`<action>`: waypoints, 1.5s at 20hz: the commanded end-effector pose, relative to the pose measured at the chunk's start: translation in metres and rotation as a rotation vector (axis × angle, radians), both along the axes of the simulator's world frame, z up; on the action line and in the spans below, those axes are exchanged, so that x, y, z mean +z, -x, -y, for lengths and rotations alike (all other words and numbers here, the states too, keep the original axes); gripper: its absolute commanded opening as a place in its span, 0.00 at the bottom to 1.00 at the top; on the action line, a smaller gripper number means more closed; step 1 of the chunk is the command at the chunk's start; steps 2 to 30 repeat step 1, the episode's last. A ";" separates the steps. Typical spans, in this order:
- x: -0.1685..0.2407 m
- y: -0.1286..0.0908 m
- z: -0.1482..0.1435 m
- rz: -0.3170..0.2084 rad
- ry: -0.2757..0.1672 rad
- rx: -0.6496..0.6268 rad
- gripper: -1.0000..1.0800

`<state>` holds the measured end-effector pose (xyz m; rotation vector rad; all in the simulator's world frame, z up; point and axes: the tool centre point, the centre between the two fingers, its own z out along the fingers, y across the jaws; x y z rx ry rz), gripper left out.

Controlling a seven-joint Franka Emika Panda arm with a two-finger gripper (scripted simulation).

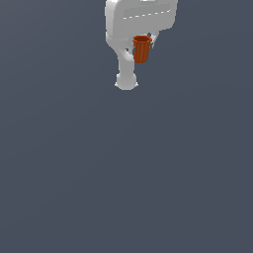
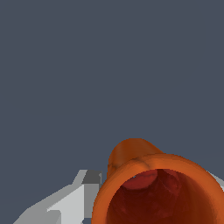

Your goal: Pick up the object and move it to a goal position.

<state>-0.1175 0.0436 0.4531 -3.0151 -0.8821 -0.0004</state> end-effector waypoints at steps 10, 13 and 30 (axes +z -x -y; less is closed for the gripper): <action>0.002 0.000 0.000 0.000 0.000 0.000 0.00; 0.002 0.000 0.000 0.000 0.000 0.000 0.00; 0.002 0.000 0.000 0.000 0.000 0.000 0.00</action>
